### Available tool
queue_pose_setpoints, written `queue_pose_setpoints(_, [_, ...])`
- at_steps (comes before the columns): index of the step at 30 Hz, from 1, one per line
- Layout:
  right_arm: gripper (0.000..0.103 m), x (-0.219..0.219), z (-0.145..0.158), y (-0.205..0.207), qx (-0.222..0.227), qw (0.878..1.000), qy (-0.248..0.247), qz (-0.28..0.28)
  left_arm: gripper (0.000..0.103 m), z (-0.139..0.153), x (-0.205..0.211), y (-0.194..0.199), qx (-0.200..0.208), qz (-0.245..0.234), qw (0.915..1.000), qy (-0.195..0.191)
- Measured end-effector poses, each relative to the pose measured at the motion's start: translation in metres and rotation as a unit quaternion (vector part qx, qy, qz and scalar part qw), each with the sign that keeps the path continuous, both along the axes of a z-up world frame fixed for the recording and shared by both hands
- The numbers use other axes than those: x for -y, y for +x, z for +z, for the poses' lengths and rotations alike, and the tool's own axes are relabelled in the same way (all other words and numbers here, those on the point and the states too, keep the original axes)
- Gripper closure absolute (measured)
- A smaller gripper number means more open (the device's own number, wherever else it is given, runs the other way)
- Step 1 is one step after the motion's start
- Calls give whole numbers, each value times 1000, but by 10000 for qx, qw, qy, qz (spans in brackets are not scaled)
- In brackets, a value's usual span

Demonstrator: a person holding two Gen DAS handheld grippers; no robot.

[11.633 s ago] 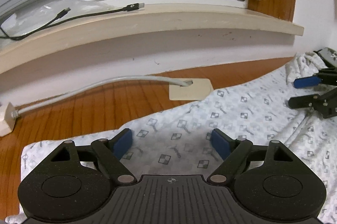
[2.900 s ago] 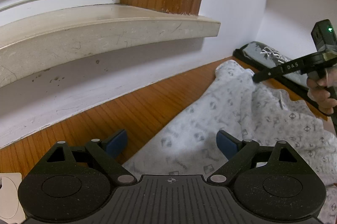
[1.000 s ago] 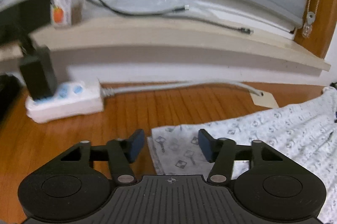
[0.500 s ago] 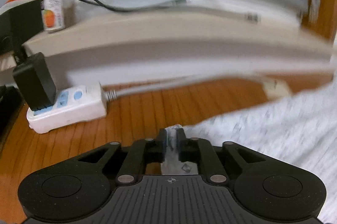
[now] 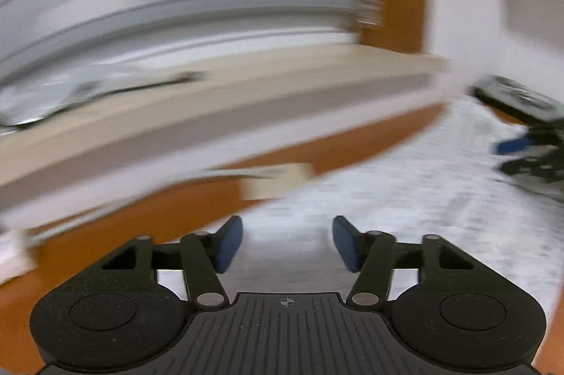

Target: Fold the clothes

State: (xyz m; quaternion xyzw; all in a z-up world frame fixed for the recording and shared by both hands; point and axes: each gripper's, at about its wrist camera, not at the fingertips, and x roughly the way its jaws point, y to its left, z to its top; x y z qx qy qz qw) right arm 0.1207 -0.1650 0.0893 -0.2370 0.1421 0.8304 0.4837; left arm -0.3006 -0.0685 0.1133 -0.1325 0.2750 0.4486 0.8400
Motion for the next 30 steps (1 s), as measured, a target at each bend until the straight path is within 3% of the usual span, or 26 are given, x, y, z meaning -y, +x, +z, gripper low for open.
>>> queue_pose_setpoints(3, [60, 7, 1, -3, 35, 9999, -86, 105, 49, -10, 7, 34, -55, -442, 9990, -80])
queue_pose_setpoints(7, [99, 8, -1, 3, -7, 9998, -190, 76, 51, -23, 4, 60, -213, -749, 9968, -170])
queue_pose_setpoints(8, [101, 10, 1, 6, -93, 9998, -157, 69, 59, -24, 3, 61, -232, -773, 9966, -180])
queue_pose_setpoints(9, [101, 12, 4, 9, -196, 9997, -115, 58, 65, -25, 2, 61, -243, -789, 9964, -188])
queue_pose_setpoints(11, [101, 17, 8, 11, -294, 9995, -77, 95, 102, -26, 2, 58, -223, -838, 9960, -220])
queue_pose_setpoints(16, [100, 22, 0, 8, -196, 9995, -188, 163, 102, -25, 9, 49, -196, -960, 9948, -293])
queue_pose_setpoints(18, [92, 23, -1, 12, -257, 9994, -176, 114, 102, -22, 10, 46, -176, -916, 9953, -262])
queue_pose_setpoints(20, [76, 28, 2, 21, -405, 9991, -153, 20, 102, -19, 9, 45, -175, -875, 9958, -224])
queue_pose_setpoints(22, [70, 37, 6, 35, -424, 9990, -12, -135, 100, -16, 9, 47, -206, -813, 9963, -161])
queue_pose_setpoints(24, [63, 52, 9, 56, -412, 9984, 74, -376, 90, -12, 9, 51, -156, -778, 9968, -101])
queue_pose_setpoints(26, [54, 71, 8, 81, -300, 9969, 153, -705, 64, -8, 10, 57, -77, -772, 9970, -37])
queue_pose_setpoints(30, [53, 108, 5, 129, -135, 9914, 77, -1303, 39, -7, 10, 78, 105, -875, 9961, 15])
